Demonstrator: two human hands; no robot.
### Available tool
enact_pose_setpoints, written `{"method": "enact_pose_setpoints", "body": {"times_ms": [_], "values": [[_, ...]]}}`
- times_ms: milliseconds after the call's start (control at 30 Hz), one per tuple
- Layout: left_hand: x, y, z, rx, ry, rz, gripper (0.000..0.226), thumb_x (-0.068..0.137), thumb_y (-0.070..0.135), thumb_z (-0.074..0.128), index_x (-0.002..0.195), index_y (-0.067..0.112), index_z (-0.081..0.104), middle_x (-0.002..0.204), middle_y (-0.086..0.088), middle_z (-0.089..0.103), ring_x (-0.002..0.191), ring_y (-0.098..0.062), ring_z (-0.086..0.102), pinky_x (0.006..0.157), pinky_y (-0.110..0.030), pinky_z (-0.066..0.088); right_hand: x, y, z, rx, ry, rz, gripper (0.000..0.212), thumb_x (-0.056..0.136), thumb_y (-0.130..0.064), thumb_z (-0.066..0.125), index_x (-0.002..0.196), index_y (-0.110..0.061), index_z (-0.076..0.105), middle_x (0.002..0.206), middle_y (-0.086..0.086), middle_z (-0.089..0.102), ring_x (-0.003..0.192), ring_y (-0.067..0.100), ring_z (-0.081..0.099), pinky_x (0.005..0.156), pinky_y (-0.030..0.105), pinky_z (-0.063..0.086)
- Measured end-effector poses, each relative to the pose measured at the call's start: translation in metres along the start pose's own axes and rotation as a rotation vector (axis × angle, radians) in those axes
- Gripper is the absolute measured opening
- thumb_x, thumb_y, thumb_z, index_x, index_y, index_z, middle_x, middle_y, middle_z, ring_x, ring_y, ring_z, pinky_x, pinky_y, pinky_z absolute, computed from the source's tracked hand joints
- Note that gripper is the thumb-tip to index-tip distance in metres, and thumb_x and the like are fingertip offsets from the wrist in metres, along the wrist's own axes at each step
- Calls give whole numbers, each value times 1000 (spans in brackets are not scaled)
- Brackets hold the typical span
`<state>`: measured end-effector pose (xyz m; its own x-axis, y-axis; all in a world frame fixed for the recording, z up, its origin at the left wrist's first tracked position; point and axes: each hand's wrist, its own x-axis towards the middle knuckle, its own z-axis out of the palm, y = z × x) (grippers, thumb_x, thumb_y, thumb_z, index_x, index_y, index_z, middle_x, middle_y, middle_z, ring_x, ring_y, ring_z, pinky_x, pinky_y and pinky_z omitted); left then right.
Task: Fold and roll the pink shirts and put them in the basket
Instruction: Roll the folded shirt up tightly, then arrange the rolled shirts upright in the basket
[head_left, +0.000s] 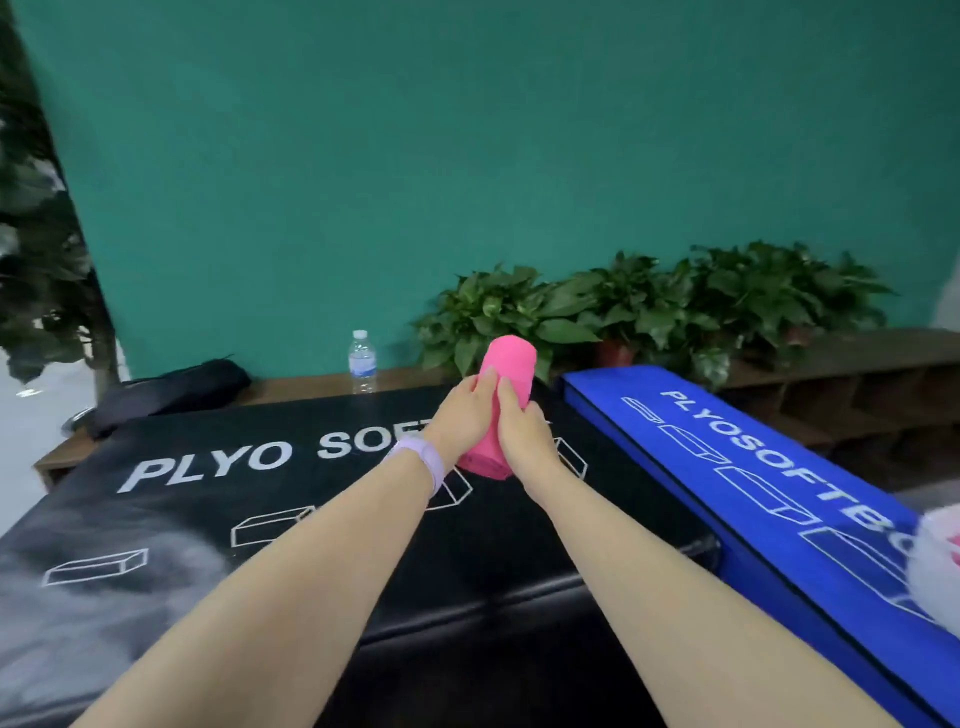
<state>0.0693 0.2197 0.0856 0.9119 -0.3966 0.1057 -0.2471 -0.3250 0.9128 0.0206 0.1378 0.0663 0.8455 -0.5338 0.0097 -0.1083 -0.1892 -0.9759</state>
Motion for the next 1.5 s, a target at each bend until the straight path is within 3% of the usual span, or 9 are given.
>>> {"method": "enact_pose_setpoints", "body": {"times_ms": [400,567,733,833,933,1100,1233,1367,1500], "values": [[-37,154,280,-14,-415,175,57,103,50,37,129,5,63,130,-15,64,116,-30,62,102,-39,48,-49,41,-307,-29,567,90,85,89,-74,46,130,0,57,127,17,64,113,35,63,100,47,51],[-64,198,364,-72,-557,130,62,87,49,58,128,4,60,117,-13,68,92,-26,67,70,-29,50,-69,66,-403,-158,788,85,75,99,-63,40,134,4,48,130,23,60,117,39,59,97,45,48],[-59,203,403,24,-579,318,25,90,40,60,80,17,63,76,-2,64,79,-33,58,63,-34,44,-65,76,-446,-464,792,138,63,105,-47,34,125,8,58,128,31,59,116,44,58,97,42,46],[-53,182,413,165,-594,415,34,95,48,54,120,26,62,115,-1,67,107,-24,61,92,-36,49,-66,84,-460,-817,887,79,38,94,-37,50,102,-3,65,108,22,66,96,41,61,78,41,46],[-57,154,428,407,-721,514,44,102,53,33,139,34,47,133,-1,59,131,-30,44,105,-47,37,-71,108,-469,-1019,999,93,37,92,-40,54,107,-8,62,115,19,57,112,39,51,94,45,40],[-49,161,430,308,-841,415,50,108,44,27,151,22,40,156,-3,41,140,-23,39,116,-38,30,-67,135,-474,-514,1070,87,61,95,-54,50,144,-17,46,151,14,37,141,34,30,115,51,25],[-44,160,427,-96,-806,5,62,105,53,32,150,11,42,150,-15,47,132,-28,50,113,-42,38,-73,158,-482,84,1283,211,80,88,-70,45,154,-25,34,159,8,34,143,31,36,115,54,33],[-55,150,426,-327,-939,-222,81,96,70,36,137,2,55,115,-17,67,77,-20,71,65,-26,54,-78,185,-466,635,864,217,69,90,-73,45,140,-25,54,125,4,70,110,26,69,87,40,56],[-48,141,402,-404,-930,-297,76,92,73,44,124,6,55,106,-12,71,77,-20,76,60,-28,57,-65,181,-454,813,734,137,84,82,-71,60,149,-22,42,123,9,70,101,29,74,93,49,57]]}}
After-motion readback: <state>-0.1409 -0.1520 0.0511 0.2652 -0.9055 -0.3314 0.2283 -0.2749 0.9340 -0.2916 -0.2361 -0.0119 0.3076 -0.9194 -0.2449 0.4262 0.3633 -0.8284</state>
